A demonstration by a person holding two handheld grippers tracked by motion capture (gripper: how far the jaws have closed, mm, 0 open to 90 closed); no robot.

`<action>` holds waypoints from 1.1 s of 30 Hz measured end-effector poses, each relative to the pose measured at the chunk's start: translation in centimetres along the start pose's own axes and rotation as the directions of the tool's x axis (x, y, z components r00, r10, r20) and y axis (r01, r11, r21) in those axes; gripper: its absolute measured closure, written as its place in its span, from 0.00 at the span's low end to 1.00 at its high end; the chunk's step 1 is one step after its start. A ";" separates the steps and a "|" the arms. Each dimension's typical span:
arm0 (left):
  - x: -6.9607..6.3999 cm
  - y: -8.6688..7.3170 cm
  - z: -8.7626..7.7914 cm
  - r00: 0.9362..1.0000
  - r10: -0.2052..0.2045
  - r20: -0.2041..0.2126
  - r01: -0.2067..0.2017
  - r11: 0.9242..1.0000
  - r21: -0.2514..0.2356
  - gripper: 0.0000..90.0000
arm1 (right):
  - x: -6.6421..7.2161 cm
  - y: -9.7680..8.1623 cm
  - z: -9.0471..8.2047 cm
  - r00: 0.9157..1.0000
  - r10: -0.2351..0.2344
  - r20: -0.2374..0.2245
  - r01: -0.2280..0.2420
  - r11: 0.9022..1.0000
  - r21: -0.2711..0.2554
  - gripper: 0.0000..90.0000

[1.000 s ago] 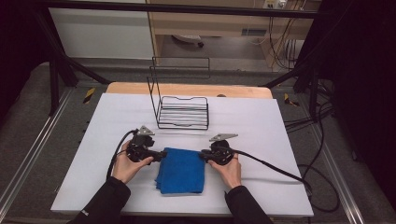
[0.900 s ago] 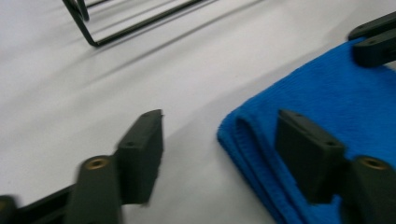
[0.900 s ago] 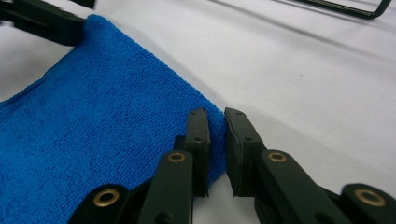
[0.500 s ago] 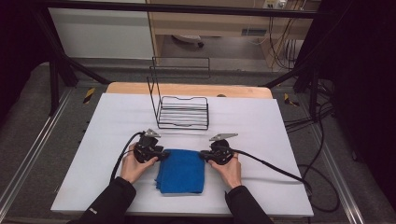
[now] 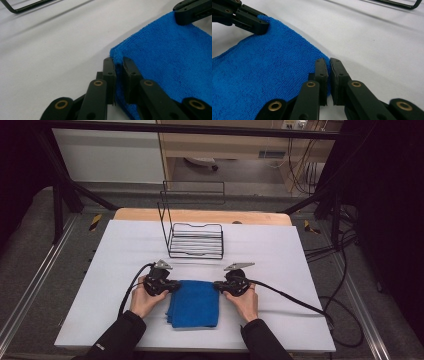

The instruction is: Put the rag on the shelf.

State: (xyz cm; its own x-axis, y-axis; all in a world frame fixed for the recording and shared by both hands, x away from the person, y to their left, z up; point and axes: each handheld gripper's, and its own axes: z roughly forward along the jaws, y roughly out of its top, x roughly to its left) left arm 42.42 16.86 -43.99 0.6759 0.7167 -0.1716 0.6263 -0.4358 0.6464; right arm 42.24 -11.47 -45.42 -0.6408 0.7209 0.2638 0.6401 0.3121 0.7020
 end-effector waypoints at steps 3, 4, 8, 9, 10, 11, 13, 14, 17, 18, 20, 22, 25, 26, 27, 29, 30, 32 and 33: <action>0.1 -0.1 -0.3 1.000 -0.014 0.016 0.014 1.000 -0.017 0.92 | 0.1 0.1 -0.2 1.000 0.002 -0.001 -0.002 1.000 -0.008 0.96; 0.1 -0.1 -0.5 1.000 -0.009 0.015 0.009 1.000 -0.023 0.92 | 0.1 0.1 -0.3 1.000 0.005 -0.004 -0.005 1.000 -0.009 0.96; -0.1 0.0 -1.4 1.000 -0.008 0.030 0.010 0.998 -0.063 0.92 | 0.2 0.4 -0.8 1.000 0.003 -0.013 -0.003 0.999 -0.035 0.96; -0.2 0.1 -1.6 1.000 -0.005 0.031 0.007 0.997 -0.075 0.92 | 0.2 0.5 -1.0 1.000 0.001 -0.015 -0.001 0.999 -0.044 0.96; -0.3 0.1 -1.9 1.000 0.000 0.031 0.002 0.996 -0.084 0.92 | 0.2 0.6 -1.2 1.000 0.002 -0.017 -0.003 0.999 -0.050 0.96; -0.4 0.2 -2.1 1.000 0.007 0.029 -0.004 0.996 -0.092 0.92 | 0.3 0.6 -1.4 1.000 -0.002 -0.019 0.001 0.998 -0.058 0.96; -0.6 0.3 -2.6 0.999 0.013 0.030 -0.009 0.994 -0.109 0.92 | 0.4 0.8 -1.9 1.000 -0.003 -0.022 0.002 0.997 -0.079 0.96; -0.7 0.3 -2.8 0.999 0.015 0.029 -0.012 0.993 -0.117 0.92 | 0.4 0.9 -2.1 1.000 -0.005 -0.026 0.003 0.996 -0.090 0.96; -1.1 0.4 -3.5 0.999 0.025 0.027 -0.021 0.990 -0.141 0.92 | 0.6 1.1 -2.9 0.999 -0.009 -0.036 0.004 0.993 -0.121 0.96; -1.1 0.4 -3.7 0.999 0.030 0.028 -0.025 0.988 -0.150 0.92 | 0.7 1.2 -3.1 0.999 -0.004 -0.042 -0.002 0.992 -0.129 0.96; -1.4 0.5 -4.1 0.999 0.038 0.027 -0.033 0.985 -0.168 0.92 | 0.8 1.4 -3.5 0.999 -0.013 -0.042 0.007 0.989 -0.145 0.96; -1.6 0.5 -4.5 0.999 0.045 0.012 -0.042 0.983 -0.181 0.92 | 1.0 1.6 -3.8 0.999 -0.028 -0.035 0.022 0.988 -0.155 0.96; -1.8 0.6 -5.1 0.999 0.048 0.006 -0.046 0.978 -0.201 0.92 | 1.4 1.8 -4.2 0.999 -0.042 -0.033 0.036 0.984 -0.172 0.96; -1.8 0.6 -5.3 0.999 0.047 0.007 -0.045 0.977 -0.209 0.92 | 1.4 1.9 -4.3 0.998 -0.045 -0.035 0.038 0.983 -0.181 0.96; -1.9 0.6 -5.4 0.999 0.049 0.008 -0.046 0.975 -0.216 0.92 | 1.5 1.9 -4.5 0.998 -0.044 -0.037 0.037 0.982 -0.185 0.96; -2.0 0.7 -5.7 0.999 0.053 0.006 -0.050 0.973 -0.226 0.92 | 1.7 2.1 -4.9 0.998 -0.043 -0.036 0.035 0.979 -0.200 0.96; -2.1 0.8 -5.9 0.999 0.052 0.006 -0.049 0.971 -0.233 0.92 | 1.7 2.2 -5.1 0.998 -0.047 -0.037 0.039 0.978 -0.205 0.96; -2.2 0.9 -6.2 0.998 0.056 0.006 -0.052 0.968 -0.246 0.92 | 1.8 2.4 -5.6 0.998 -0.050 -0.040 0.040 0.975 -0.221 0.96; -2.3 0.9 -6.3 0.998 0.056 0.007 -0.052 0.966 -0.253 0.92 | 1.9 2.4 -5.8 0.998 -0.055 -0.041 0.044 0.972 -0.229 0.96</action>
State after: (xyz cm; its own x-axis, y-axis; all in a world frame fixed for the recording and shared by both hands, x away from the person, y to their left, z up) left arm 38.94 18.25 -38.29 0.7127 0.6873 -0.1407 0.4713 -0.3204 0.8217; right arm 40.17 -12.94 -39.40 -0.6919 0.6766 0.2517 0.4968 0.1933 0.8461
